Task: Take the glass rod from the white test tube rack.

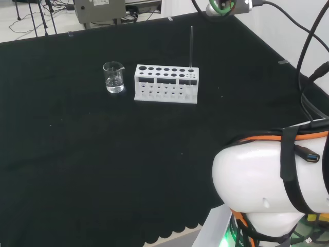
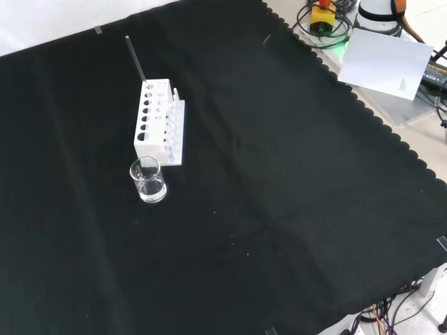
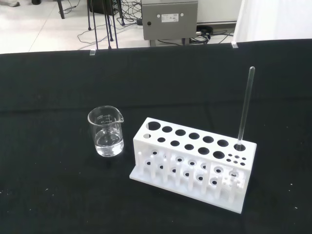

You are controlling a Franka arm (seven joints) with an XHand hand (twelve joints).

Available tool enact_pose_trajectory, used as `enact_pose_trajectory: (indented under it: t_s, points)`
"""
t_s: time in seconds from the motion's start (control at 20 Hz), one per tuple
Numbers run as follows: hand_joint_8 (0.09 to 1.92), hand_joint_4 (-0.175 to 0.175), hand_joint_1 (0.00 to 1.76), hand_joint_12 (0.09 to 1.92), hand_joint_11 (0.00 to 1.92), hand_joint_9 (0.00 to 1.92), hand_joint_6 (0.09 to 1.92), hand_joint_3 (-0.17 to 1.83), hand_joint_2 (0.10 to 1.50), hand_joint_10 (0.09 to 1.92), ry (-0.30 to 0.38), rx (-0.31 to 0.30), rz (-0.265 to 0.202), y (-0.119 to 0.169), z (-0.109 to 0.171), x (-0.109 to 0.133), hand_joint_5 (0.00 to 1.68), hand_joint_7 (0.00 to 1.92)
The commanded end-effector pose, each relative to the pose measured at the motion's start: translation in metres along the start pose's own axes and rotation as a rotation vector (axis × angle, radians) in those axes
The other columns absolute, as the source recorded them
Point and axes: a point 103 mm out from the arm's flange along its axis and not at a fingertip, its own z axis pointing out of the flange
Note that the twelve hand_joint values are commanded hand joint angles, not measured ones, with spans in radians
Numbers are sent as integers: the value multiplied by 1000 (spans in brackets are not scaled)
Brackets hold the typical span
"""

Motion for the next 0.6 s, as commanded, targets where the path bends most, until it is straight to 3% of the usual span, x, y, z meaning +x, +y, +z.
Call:
enact_pose_trajectory:
  t_s: [0.05, 0.1, 0.2, 0.3, 0.45, 0.6]
  points:
    - [401, -136, 576, 891, 0, 0, 87, 575, 855, 433, 10, -27, -12, 1, 0, 0, 0, 0]
    - [383, -136, 571, 881, 0, 0, 87, 530, 880, 415, 8, -26, -3, 1, 1, -1, 0, 0]
    - [368, -136, 566, 873, 0, 0, 87, 491, 902, 400, -54, 6, 26, 13, 1, 28, 0, 0]
    - [364, -136, 565, 871, 0, 0, 87, 479, 908, 396, -60, 10, 24, 14, 1, 32, 0, 0]
    - [362, -135, 564, 870, 0, 0, 87, 474, 911, 395, -27, 1, 29, 14, 1, 29, 0, 0]
    - [375, -135, 563, 935, 0, 0, 87, 453, 921, 468, -12, 1, 9, 13, 3, 11, 0, 0]
